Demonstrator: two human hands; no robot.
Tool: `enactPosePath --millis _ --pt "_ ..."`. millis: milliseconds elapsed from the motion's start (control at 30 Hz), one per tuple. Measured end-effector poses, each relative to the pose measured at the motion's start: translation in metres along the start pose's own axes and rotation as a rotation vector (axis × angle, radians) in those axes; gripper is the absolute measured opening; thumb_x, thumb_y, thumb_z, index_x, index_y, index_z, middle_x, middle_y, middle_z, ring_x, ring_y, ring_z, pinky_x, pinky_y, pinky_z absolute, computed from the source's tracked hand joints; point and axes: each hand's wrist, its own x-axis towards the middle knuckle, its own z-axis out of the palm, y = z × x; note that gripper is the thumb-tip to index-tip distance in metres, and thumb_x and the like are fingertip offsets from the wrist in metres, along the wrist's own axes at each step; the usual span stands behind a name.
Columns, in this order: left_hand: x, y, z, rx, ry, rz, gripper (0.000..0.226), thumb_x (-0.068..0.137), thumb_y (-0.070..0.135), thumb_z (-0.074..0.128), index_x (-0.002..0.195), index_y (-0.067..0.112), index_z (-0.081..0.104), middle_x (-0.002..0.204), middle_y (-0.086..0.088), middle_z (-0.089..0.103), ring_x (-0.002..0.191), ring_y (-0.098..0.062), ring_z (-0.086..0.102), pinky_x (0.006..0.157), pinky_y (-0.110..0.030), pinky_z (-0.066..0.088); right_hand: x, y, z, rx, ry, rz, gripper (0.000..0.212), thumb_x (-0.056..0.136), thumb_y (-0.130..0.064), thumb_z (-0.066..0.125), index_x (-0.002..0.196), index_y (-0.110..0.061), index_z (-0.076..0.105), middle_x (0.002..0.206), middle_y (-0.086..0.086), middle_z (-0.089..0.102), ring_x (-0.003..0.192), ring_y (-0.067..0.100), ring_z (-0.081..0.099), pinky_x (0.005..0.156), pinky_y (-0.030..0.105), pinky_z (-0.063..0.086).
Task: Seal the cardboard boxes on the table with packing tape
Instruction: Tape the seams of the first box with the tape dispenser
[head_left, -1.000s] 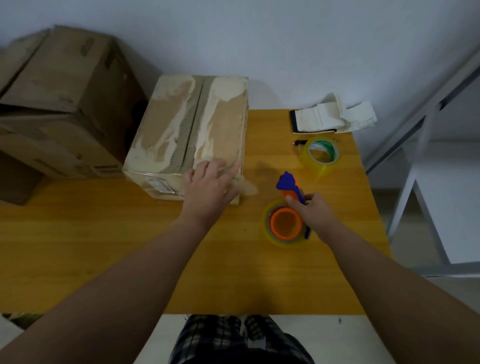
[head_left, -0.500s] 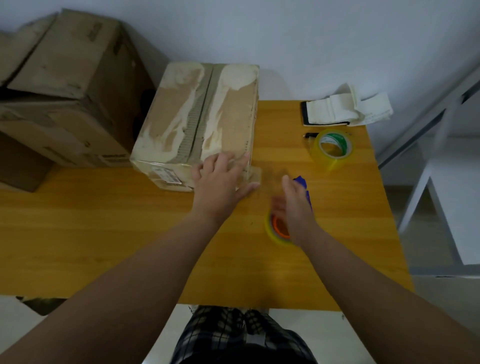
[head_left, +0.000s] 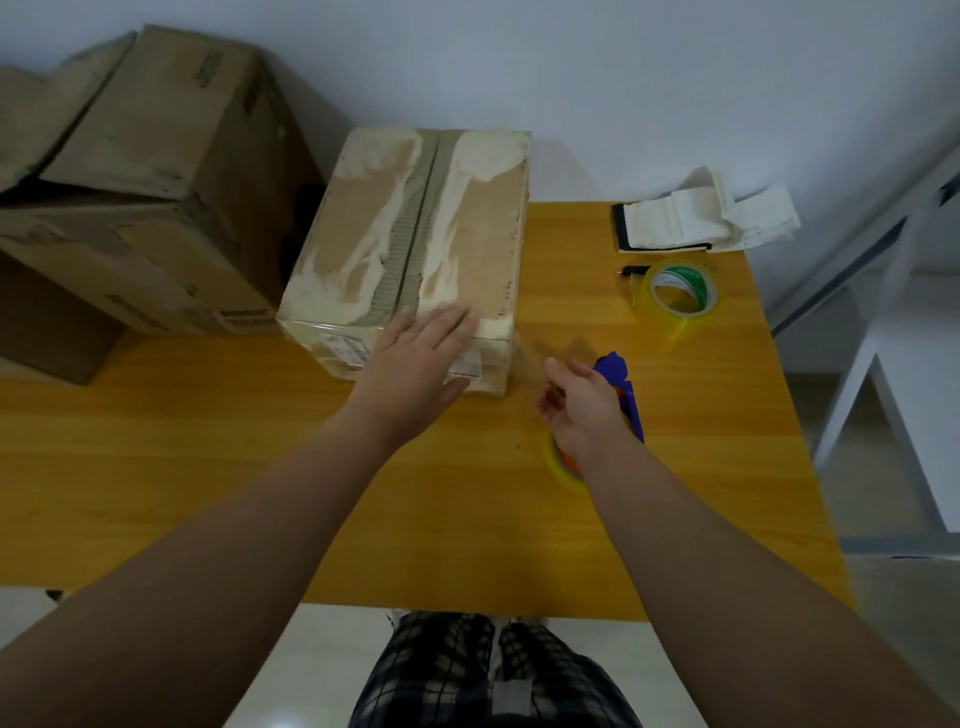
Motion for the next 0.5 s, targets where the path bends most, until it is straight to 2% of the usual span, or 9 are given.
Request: enactPosePath --millis 67,233,300,433,500 --pt "-0.003 0.000 0.002 0.000 -0.017 0.000 0.071 0.094 0.035 0.051 0.151 0.019 0.012 0.158 0.002 0.011 0.144 -0.012 0.009 0.118 -0.038 -0.002 0.002 0.005 0.007 -0.002 0.013 0.009 0.040 0.086 -0.003 0.066 0.121 -0.015 0.048 0.079 0.007 0.059 0.063 0.013 0.056 0.053 0.025 0.050" --pt "-0.001 0.005 0.003 -0.044 -0.004 -0.044 0.068 0.094 0.032 0.053 0.150 0.019 0.017 0.158 0.003 0.015 0.144 -0.012 0.011 0.118 -0.040 -0.002 0.008 0.020 0.024 0.074 -0.024 0.064 0.040 0.091 -0.002 0.059 0.129 -0.008 0.046 0.068 0.006 0.054 0.054 0.013 0.050 0.046 0.023 0.044" --pt "-0.001 0.005 0.003 -0.054 -0.006 -0.048 0.068 0.094 0.031 0.053 0.150 0.020 0.017 0.158 0.004 0.014 0.144 -0.012 0.011 0.117 -0.040 -0.003 0.008 0.026 0.029 0.103 -0.031 0.108 0.031 0.093 -0.003 0.057 0.123 -0.005 0.050 0.067 0.006 0.052 0.052 0.013 0.048 0.042 0.020 0.043" --pt "-0.003 0.004 0.004 -0.064 0.000 -0.045 0.068 0.094 0.031 0.053 0.150 0.020 0.016 0.158 0.004 0.013 0.144 -0.012 0.011 0.118 -0.040 -0.002 0.004 0.035 0.035 0.140 -0.037 0.146 0.007 0.093 -0.002 0.056 0.098 -0.007 0.054 0.075 0.008 0.055 0.057 0.012 0.048 0.043 0.020 0.043" --pt "-0.003 0.005 0.005 -0.069 0.003 -0.051 0.068 0.094 0.031 0.053 0.150 0.020 0.016 0.158 0.004 0.013 0.145 -0.012 0.011 0.118 -0.040 -0.002 0.004 0.037 0.036 0.131 -0.028 0.118 0.015 0.093 -0.003 0.056 0.106 -0.007 0.052 0.078 0.009 0.056 0.061 0.014 0.050 0.047 0.022 0.044"
